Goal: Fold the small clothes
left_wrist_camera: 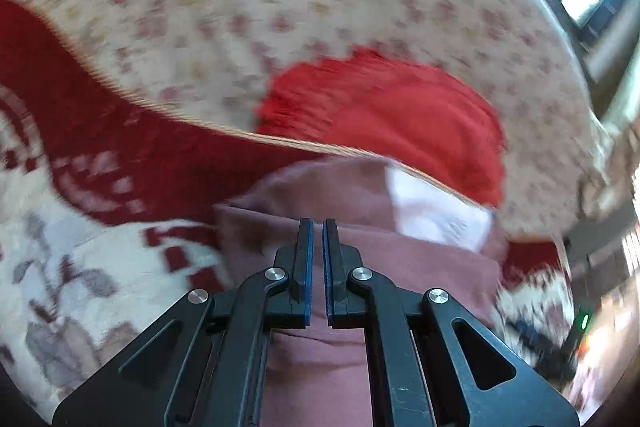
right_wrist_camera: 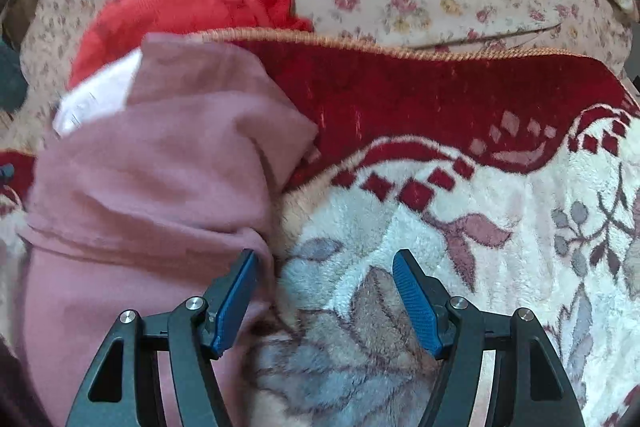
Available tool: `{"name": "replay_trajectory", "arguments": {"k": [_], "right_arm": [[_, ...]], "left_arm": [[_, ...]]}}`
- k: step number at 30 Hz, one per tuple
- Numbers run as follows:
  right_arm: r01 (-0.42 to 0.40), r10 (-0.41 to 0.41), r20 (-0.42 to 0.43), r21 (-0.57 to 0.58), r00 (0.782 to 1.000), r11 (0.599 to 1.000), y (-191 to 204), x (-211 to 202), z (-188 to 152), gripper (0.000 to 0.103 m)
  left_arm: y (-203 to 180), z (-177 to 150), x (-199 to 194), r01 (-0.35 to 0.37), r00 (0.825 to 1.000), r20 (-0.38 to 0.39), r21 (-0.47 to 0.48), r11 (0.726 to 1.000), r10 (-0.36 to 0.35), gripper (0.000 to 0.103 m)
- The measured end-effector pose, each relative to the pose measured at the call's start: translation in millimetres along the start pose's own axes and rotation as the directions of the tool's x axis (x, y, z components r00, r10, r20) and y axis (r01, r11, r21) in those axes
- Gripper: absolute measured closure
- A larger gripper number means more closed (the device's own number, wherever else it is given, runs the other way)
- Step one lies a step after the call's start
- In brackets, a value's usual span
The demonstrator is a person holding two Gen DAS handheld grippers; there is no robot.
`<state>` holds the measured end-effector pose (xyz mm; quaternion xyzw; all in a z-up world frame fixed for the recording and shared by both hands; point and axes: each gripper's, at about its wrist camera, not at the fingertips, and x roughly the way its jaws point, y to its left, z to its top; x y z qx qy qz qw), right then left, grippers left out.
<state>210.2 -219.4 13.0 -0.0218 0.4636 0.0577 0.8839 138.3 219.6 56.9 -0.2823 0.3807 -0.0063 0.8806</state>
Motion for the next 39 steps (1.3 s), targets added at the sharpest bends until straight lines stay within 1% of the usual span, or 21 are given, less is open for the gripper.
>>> {"name": "replay_trajectory", "arguments": {"k": [2,4,5,6,8,10,11,13,15,20,22,25,27,28,29,30,33,34,36,37,39], "right_arm": [[-0.005,0.002,0.085,0.026,0.996,1.0,-2.1,-20.3,5.2,0.036],[-0.023,0.014,0.194,0.047,0.981,0.999,-0.1,-40.4,10.4,0.036],[-0.079,0.068,0.246,0.037,0.967,0.996,5.5,-47.8,12.9,0.036],[-0.139,0.129,0.257,0.019,0.958,0.99,12.2,-47.5,15.8,0.037],[-0.245,0.248,0.219,-0.04,0.944,0.969,33.3,-33.3,20.0,0.047],[-0.242,0.258,0.126,-0.127,0.958,0.962,55.0,-7.4,21.0,0.061],[-0.198,0.215,0.09,-0.168,0.972,0.966,61.6,5.6,20.4,0.068],[-0.082,0.083,-0.007,-0.191,0.997,0.978,61.8,34.4,12.3,0.071],[-0.063,0.057,-0.038,-0.169,0.998,0.984,49.3,44.6,6.4,0.071],[-0.102,0.093,-0.067,-0.156,0.993,0.982,30.7,34.7,-1.8,0.071],[-0.089,0.087,-0.024,-0.155,0.996,0.984,28.5,19.9,0.8,0.071],[-0.131,0.144,0.059,-0.185,0.988,0.974,40.2,2.5,4.2,0.071],[-0.123,0.136,0.032,-0.259,0.99,0.958,55.3,6.3,-3.3,0.07],[-0.094,0.099,0.003,-0.295,0.995,0.951,59.1,16.6,-5.5,0.07],[-0.056,0.058,-0.005,-0.317,0.998,0.947,60.1,24.8,-10.6,0.064],[-0.052,0.057,0.008,-0.309,0.998,0.95,60.4,21.8,-10.7,0.058],[-0.054,0.049,-0.028,-0.232,0.998,0.971,51.2,12.3,-0.8,0.057],[-0.061,0.059,-0.013,-0.211,0.998,0.976,49.6,6.3,4.9,0.057],[-0.07,0.089,0.086,-0.203,0.992,0.977,52.6,-18.1,14.0,0.057],[-0.083,0.116,0.152,-0.209,0.982,0.974,56.3,-30.1,19.7,0.057],[-0.102,0.146,0.214,-0.204,0.966,0.974,62.6,-33.5,29.8,0.057]], "left_arm": [[-15.7,-8.0,17.9,0.037,0.995,-0.097,0.065,0.997,-0.03,0.101],[-22.2,-18.3,35.9,0.022,0.983,-0.184,0.088,0.996,-0.006,0.101],[-23.2,-23.4,43.8,0.009,0.976,-0.219,0.095,0.995,0.012,0.101],[-24.3,-26.3,49.3,-0.004,0.97,-0.243,0.109,0.994,0.03,0.101],[-24.5,-32.2,59.5,-0.058,0.955,-0.279,0.152,0.987,0.099,0.101],[-22.1,-34.0,62.0,-0.086,0.949,-0.287,0.169,0.982,0.132,0.101],[-20.4,-34.0,62.6,-0.104,0.946,-0.287,0.176,0.979,0.152,0.1],[-13.8,-34.4,64.9,-0.127,0.938,-0.3,0.172,0.977,0.175,0.099],[-8.5,-32.5,67.8,-0.122,0.935,-0.316,0.148,0.981,0.164,0.099],[-7.6,-31.4,67.0,-0.122,0.935,-0.317,0.142,0.982,0.162,0.099],[-5.5,-30.8,67.1,-0.124,0.934,-0.316,0.148,0.981,0.166,0.099],[-6.9,-32.8,65.4,-0.12,0.935,-0.315,0.146,0.982,0.161,0.099],[-7.3,-32.6,62.6,-0.115,0.937,-0.315,0.133,0.985,0.151,0.099],[-5.5,-31.2,59.3,-0.11,0.942,-0.305,0.107,0.988,0.137,0.1],[-2.9,-29.1,55.4,-0.103,0.949,-0.292,0.081,0.991,0.123,0.1],[-0.2,-25.9,49.9,-0.093,0.956,-0.273,0.053,0.994,0.105,0.1],[-7.1,-11.9,26.5,-0.076,0.987,-0.135,0.064,0.995,0.084,0.099],[-12.1,-8.8,22.9,-0.076,0.992,-0.097,0.082,0.994,0.084,0.099],[-18.9,-3.0,24.9,-0.076,0.995,-0.055,0.093,0.993,0.082,0.099],[-20.4,-1.0,33.6,-0.084,0.994,-0.065,0.096,0.992,0.091,0.099],[-14.5,-1.1,53.8,-0.107,0.986,-0.117,0.08,0.991,0.116,0.099]]}}
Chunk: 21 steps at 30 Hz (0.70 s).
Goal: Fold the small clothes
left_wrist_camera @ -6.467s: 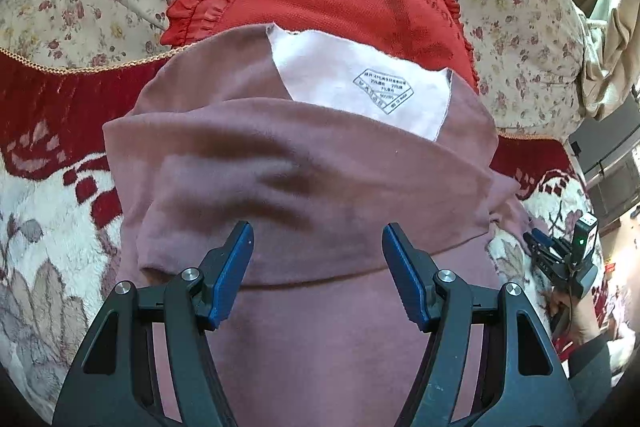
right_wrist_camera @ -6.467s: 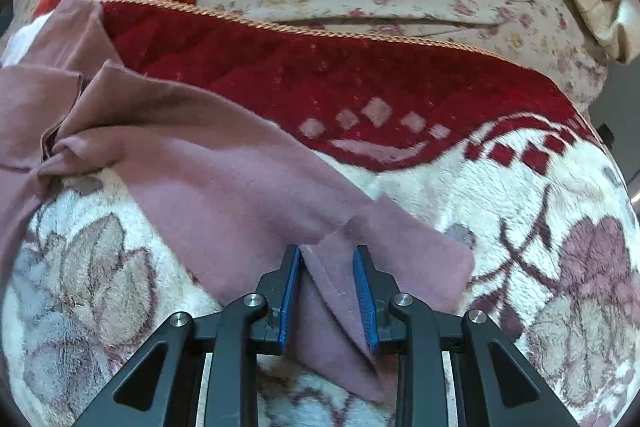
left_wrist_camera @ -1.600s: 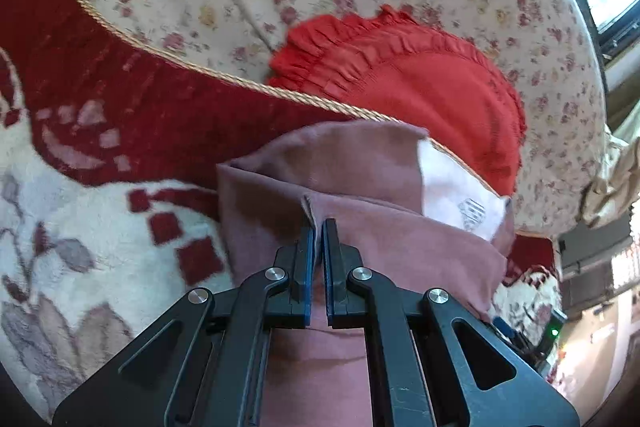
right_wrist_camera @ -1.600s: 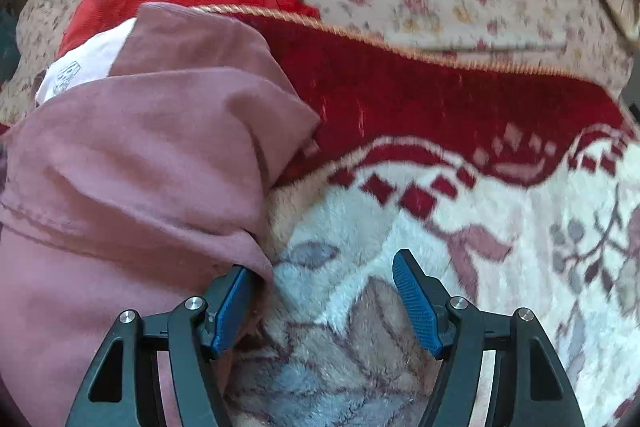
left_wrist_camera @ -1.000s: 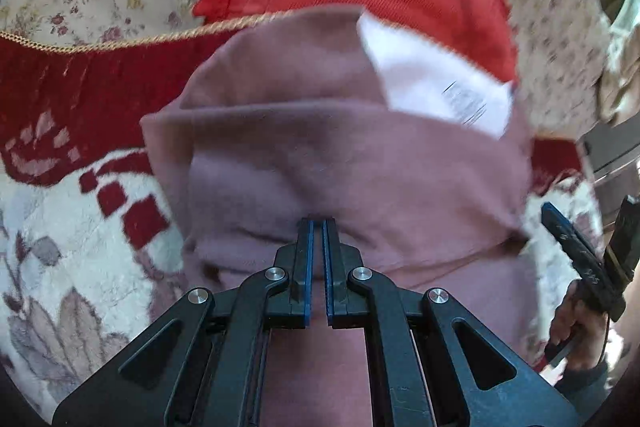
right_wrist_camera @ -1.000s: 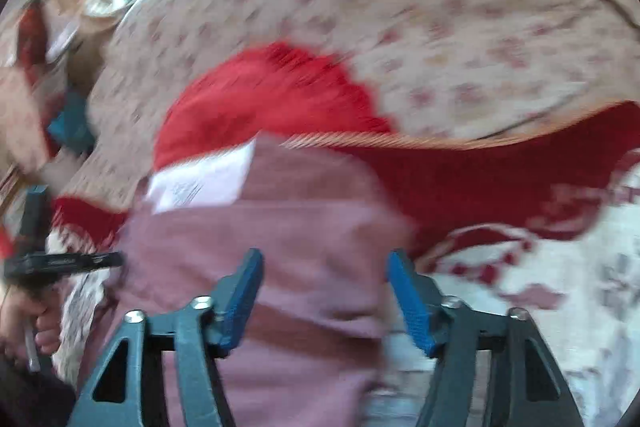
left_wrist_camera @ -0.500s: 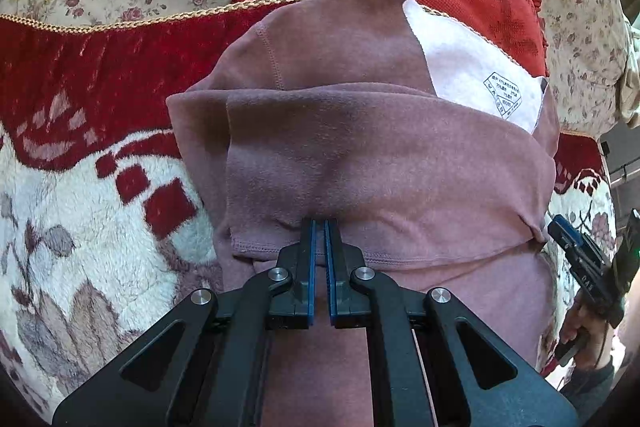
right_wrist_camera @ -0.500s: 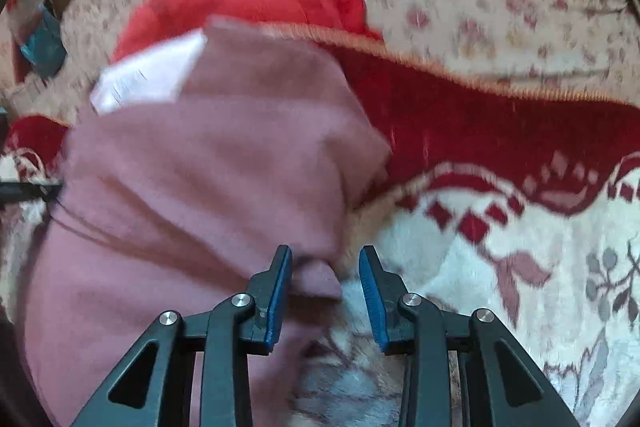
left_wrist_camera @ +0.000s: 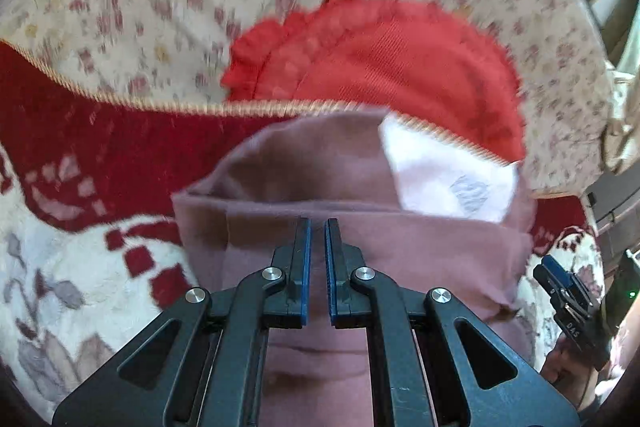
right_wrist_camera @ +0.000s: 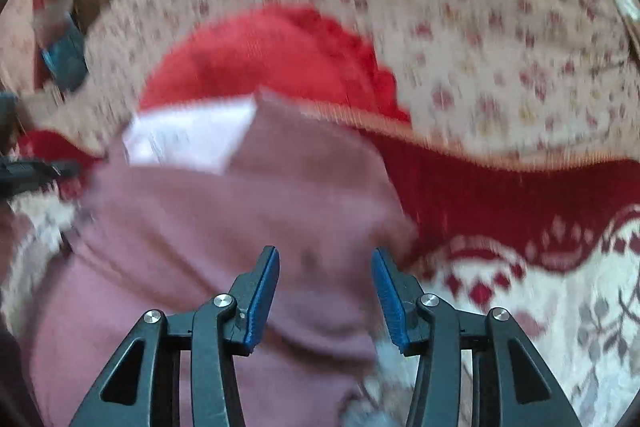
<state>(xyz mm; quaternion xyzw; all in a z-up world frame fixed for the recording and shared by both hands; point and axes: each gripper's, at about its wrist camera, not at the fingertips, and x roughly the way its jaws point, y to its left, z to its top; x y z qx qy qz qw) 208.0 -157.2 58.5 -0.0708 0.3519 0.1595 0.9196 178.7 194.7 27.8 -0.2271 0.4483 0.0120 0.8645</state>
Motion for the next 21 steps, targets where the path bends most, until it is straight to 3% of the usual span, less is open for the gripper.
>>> {"name": "replay_trajectory", "arguments": {"k": [2,5,7,11,14,21], "right_arm": [[-0.026,0.026,-0.025,0.005,0.999,1.0,12.5,16.5,3.6,0.057],[-0.027,0.031,-0.128,0.037,0.991,0.999,9.6,63.1,-2.8,0.055],[-0.052,0.06,-0.107,0.078,0.992,0.996,0.5,65.9,-16.0,0.047],[-0.132,0.153,-0.118,0.169,0.981,0.977,-15.7,68.1,-18.0,0.044],[-0.152,0.169,-0.127,0.136,0.977,0.979,-14.7,65.0,-17.0,0.045],[-0.139,0.138,0.017,0.149,0.99,0.979,-34.3,40.2,4.1,0.045]], "left_arm": [[5.2,-2.2,22.9,-0.031,0.997,-0.073,-0.016,0.999,0.03,0.095],[11.6,-4.4,36.6,-0.039,0.996,-0.086,-0.032,0.999,0.037,0.095],[11.1,-4.2,36.7,-0.036,0.996,-0.088,-0.025,0.999,0.034,0.095],[13.7,-4.5,37.8,-0.026,0.996,-0.09,-0.027,0.999,0.024,0.094],[20.9,-5.7,36.7,-0.004,0.996,-0.093,-0.06,0.998,-0.001,0.094],[15.5,-9.0,35.2,-0.036,0.997,-0.073,-0.033,0.999,0.034,0.094]]}}
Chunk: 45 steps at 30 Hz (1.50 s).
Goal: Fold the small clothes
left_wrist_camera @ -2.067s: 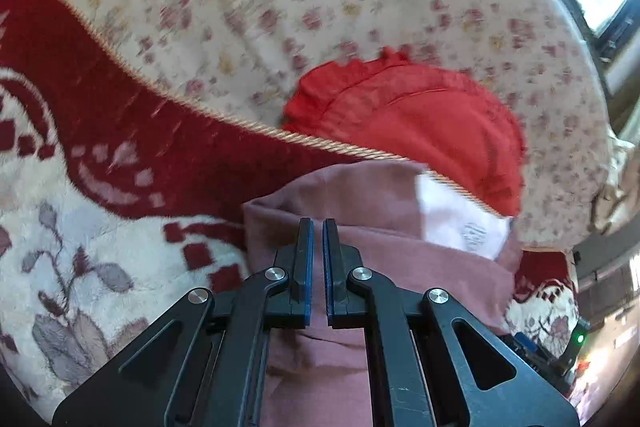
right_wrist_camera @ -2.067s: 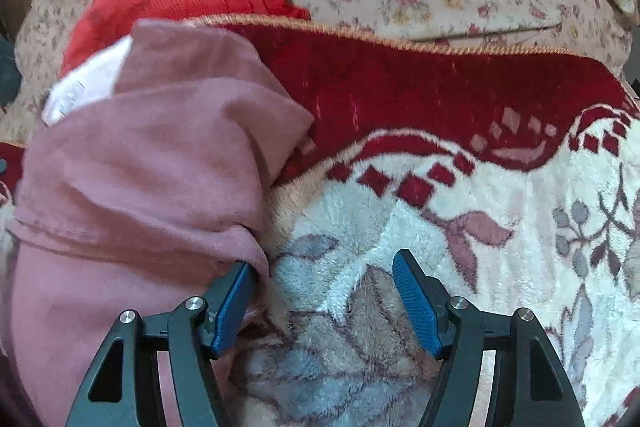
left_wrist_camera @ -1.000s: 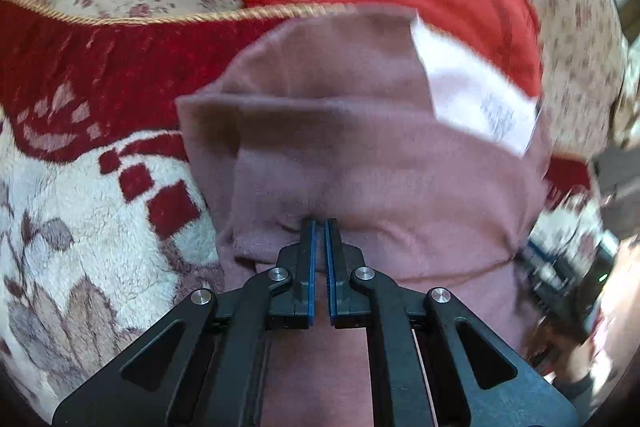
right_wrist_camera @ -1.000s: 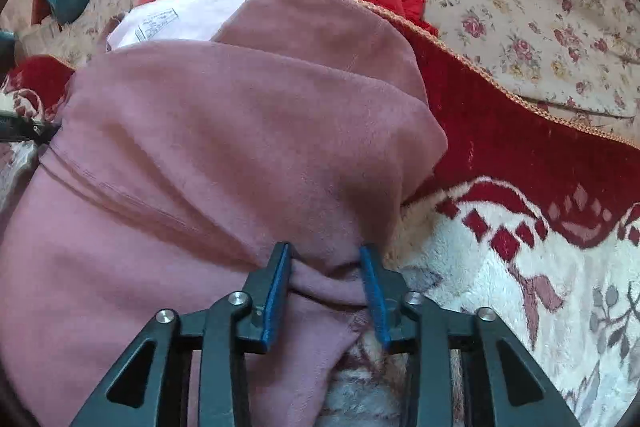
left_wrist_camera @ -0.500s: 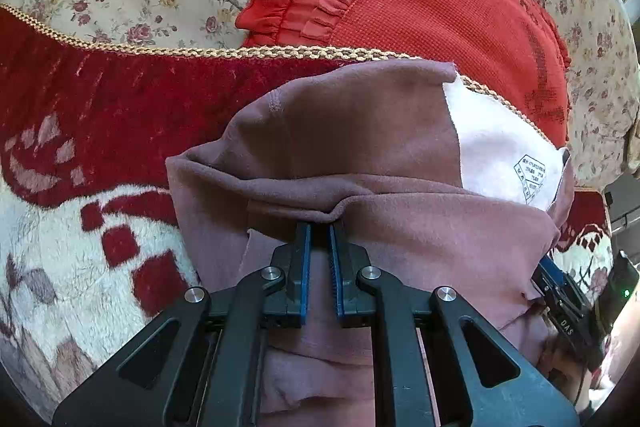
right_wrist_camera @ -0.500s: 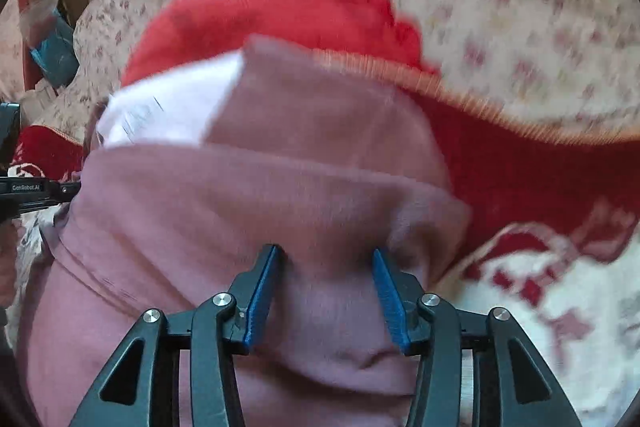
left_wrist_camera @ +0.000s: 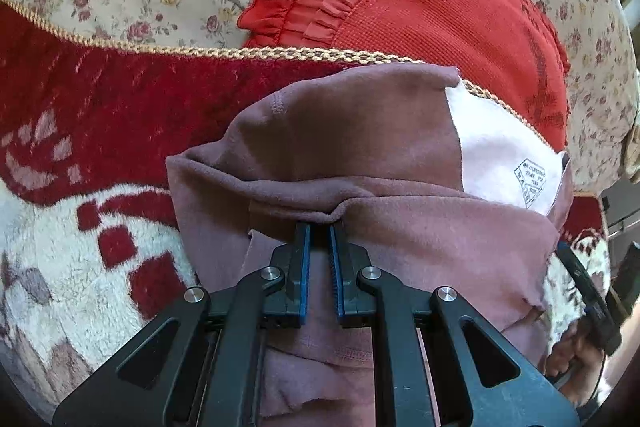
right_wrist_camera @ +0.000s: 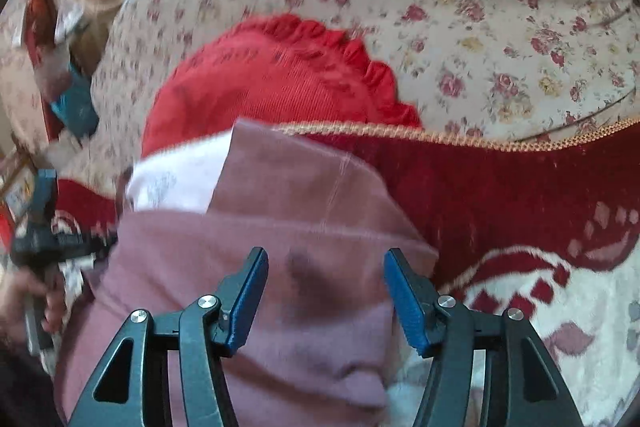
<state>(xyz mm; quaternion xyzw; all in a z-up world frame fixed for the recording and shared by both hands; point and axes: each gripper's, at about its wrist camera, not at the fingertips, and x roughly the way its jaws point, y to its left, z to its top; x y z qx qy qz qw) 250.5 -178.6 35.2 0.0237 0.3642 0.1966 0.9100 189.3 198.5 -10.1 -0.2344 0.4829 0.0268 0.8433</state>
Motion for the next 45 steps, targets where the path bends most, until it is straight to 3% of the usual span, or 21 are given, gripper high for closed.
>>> {"name": "replay_trajectory", "arguments": {"k": [3,7,12,15,18,20,22,23,26,30,33,36,39,45], "right_arm": [[0.056,-0.056,-0.115,-0.006,0.992,0.998,-4.6,36.5,-10.7,0.044],[0.007,0.003,-0.123,0.076,0.992,0.997,-17.7,42.8,-12.3,0.04],[0.033,-0.035,-0.079,-0.019,0.996,0.999,0.6,2.7,-5.0,0.042],[-0.015,0.01,-0.053,-0.08,0.999,0.997,27.4,-21.6,-7.7,0.042],[0.001,-0.03,-0.162,-0.175,0.986,0.985,46.6,-10.1,-31.4,0.042],[0.08,-0.145,-0.304,-0.217,0.942,0.973,47.2,23.1,-52.2,0.042],[0.097,-0.168,-0.236,-0.287,0.957,0.953,55.2,20.6,-58.1,0.043],[0.098,-0.179,-0.254,-0.299,0.951,0.949,57.5,20.0,-56.6,0.043],[0.072,-0.124,-0.21,-0.239,0.97,0.968,57.2,-11.1,-48.8,0.043],[0.084,-0.106,-0.119,-0.183,0.987,0.98,43.9,-74.2,-51.3,0.043],[0.104,-0.111,-0.056,-0.11,0.992,0.988,28.8,-122.3,-65.6,0.043],[0.088,-0.091,-0.022,-0.099,0.996,0.991,32.8,-172.6,-87.9,0.043],[0.031,-0.031,0.001,-0.14,1.0,0.99,39.1,-212.4,-125.3,0.043],[0.001,-0.02,-0.147,-0.129,0.989,0.992,53.9,-249.6,-210.6,0.043]], "left_arm": [[-3.7,-0.9,1.1,-0.011,1.0,0.008,0.015,1.0,0.011,0.094],[-2.2,0.2,3.1,0.008,1.0,-0.001,0.006,1.0,-0.008,0.094],[5.2,3.7,-6.6,0.038,0.999,-0.007,-0.04,0.999,-0.038,0.094],[3.8,2.3,-14.8,0.038,0.999,0.013,-0.01,0.999,-0.038,0.094],[3.2,-1.9,-9.7,0.03,1.0,-0.006,0.023,0.999,-0.03,0.091],[1.6,-5.5,-10.9,0.032,0.999,0.001,0.024,0.999,-0.032,0.091],[4.5,-6.7,-20.1,0.051,0.999,0.007,0.006,0.999,-0.051,0.091],[7.9,-9.1,-26.6,0.07,0.997,0.01,-0.009,0.997,-0.07,0.089],[14.3,-16.7,-50.7,0.122,0.992,0.034,-0.05,0.991,-0.12,0.072],[10.9,-29.3,-90.4,0.136,0.988,0.074,-0.002,0.991,-0.135,0.069],[0.1,-47.0,-121.9,0.158,0.983,0.079,0.076,0.984,-0.164,0.069],[-0.1,-81.6,-157.6,0.147,0.98,0.107,0.193,0.97,-0.169,0.058],[14.1,-132.9,-180.5,0.083,0.991,0.078,0.261,0.962,-0.107,0.054],[43.1,-221.4,-207.7,0.125,0.992,-0.048,0.242,0.962,-0.116,0.054]]}}
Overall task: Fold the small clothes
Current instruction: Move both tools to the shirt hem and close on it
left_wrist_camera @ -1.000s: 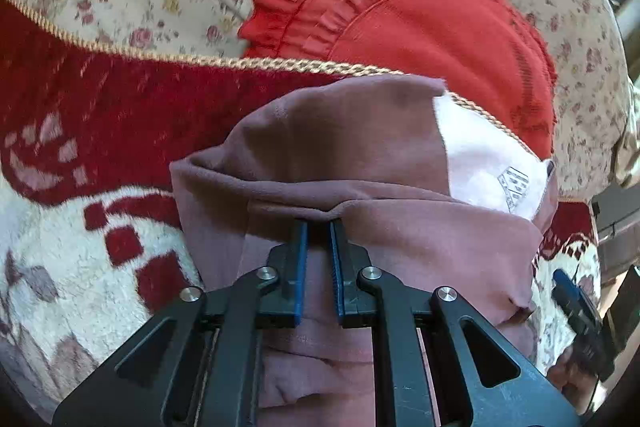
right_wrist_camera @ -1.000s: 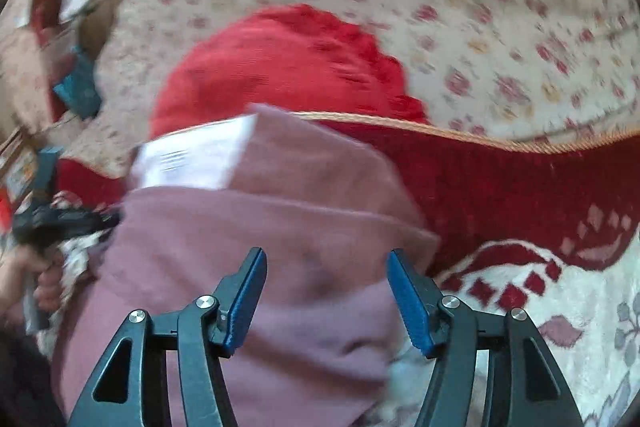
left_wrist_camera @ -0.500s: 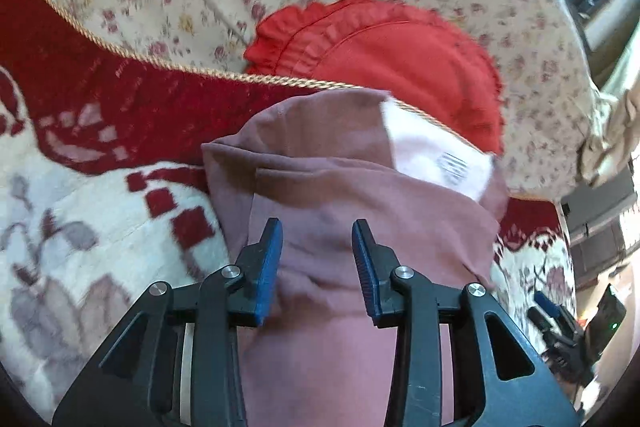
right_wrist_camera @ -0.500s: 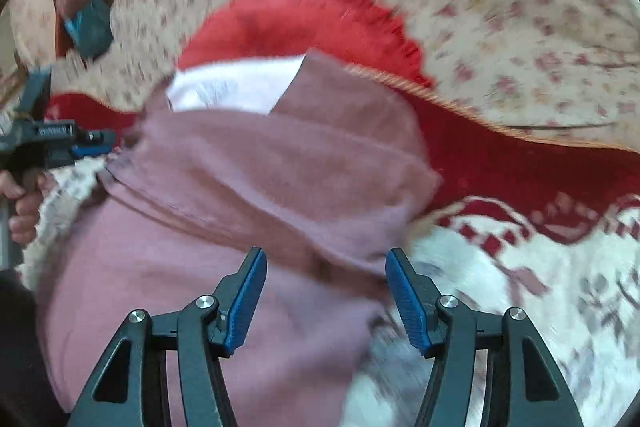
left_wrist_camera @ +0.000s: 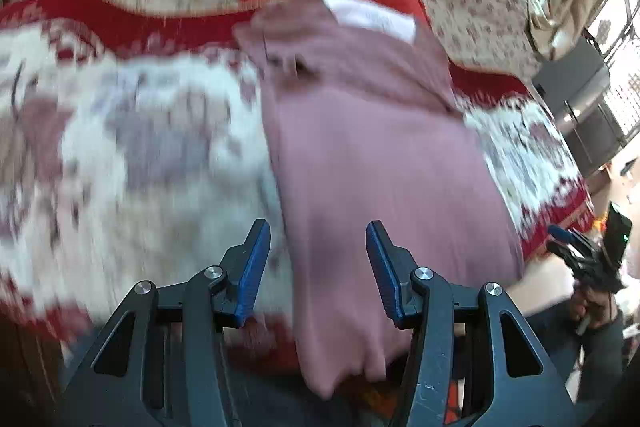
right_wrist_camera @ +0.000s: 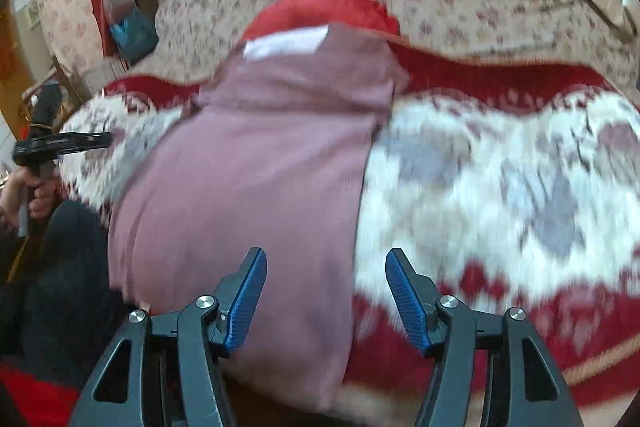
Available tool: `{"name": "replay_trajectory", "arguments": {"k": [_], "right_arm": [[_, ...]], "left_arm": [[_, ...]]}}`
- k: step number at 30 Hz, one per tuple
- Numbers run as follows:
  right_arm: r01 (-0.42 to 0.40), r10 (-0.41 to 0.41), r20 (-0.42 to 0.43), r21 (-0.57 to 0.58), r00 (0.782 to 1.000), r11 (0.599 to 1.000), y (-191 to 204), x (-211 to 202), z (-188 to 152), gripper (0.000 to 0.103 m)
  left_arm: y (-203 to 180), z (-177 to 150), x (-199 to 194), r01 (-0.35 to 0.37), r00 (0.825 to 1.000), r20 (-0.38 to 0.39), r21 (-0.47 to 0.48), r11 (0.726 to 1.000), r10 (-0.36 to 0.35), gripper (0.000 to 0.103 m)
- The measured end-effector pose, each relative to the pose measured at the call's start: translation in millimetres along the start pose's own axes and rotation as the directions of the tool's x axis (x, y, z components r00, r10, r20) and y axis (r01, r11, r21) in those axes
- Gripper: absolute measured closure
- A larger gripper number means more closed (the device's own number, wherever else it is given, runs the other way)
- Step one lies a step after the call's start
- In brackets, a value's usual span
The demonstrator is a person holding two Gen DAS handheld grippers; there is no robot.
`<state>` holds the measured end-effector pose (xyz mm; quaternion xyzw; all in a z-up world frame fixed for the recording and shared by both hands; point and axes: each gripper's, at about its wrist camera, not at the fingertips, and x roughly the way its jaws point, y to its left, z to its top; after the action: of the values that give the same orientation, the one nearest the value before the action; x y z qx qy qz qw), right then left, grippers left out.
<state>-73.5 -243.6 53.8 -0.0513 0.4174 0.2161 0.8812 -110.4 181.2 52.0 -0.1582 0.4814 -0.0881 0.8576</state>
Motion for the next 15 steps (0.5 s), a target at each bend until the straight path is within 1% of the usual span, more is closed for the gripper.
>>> {"name": "replay_trajectory", "arguments": {"k": [2,4,5,7,9,10,11,13,15], "right_arm": [[0.002,-0.001,-0.018,0.029,1.0,1.0,5.1,-8.1,-24.1,0.043],[0.021,-0.018,-0.038,0.072,0.999,0.997,5.6,-9.3,-43.8,0.043],[0.027,-0.023,-0.049,0.087,0.999,0.996,5.0,-6.1,-51.0,0.043],[0.044,-0.036,-0.083,0.092,0.996,0.995,6.6,1.0,-63.9,0.043],[0.076,-0.07,-0.089,0.064,0.994,0.995,10.5,3.8,-64.3,0.043],[0.082,-0.077,-0.085,0.055,0.993,0.995,11.8,3.8,-63.1,0.043],[0.084,-0.08,-0.079,0.05,0.994,0.995,12.2,3.2,-61.9,0.043],[0.082,-0.078,-0.07,0.052,0.995,0.995,11.1,1.0,-60.0,0.043],[0.07,-0.065,-0.067,0.064,0.996,0.996,8.8,-0.3,-58.0,0.043]], "left_arm": [[-1.7,-30.6,-2.4,0.008,0.998,-0.061,-0.028,1.0,-0.01,0.054],[-4.0,-59.8,2.2,0.039,0.991,-0.128,-0.054,0.998,-0.045,0.054],[-6.5,-74.9,8.6,0.04,0.984,-0.169,-0.06,0.997,-0.049,0.054],[-14.3,-93.5,18.1,0.037,0.976,-0.214,-0.04,0.999,-0.044,0.054],[-19.2,-100.2,26.7,0.034,0.977,-0.211,-0.039,0.999,-0.042,0.054],[-22.7,-99.2,29.8,0.029,0.978,-0.205,-0.024,0.999,-0.033,0.054],[-23.8,-97.4,33.8,0.036,0.978,-0.204,-0.033,0.999,-0.042,0.054],[-19.6,-95.4,47.0,0.056,0.969,-0.236,-0.076,0.996,-0.073,0.054],[-17.6,-94.9,56.9,0.038,0.965,-0.255,-0.076,0.996,-0.057,0.054]]}}
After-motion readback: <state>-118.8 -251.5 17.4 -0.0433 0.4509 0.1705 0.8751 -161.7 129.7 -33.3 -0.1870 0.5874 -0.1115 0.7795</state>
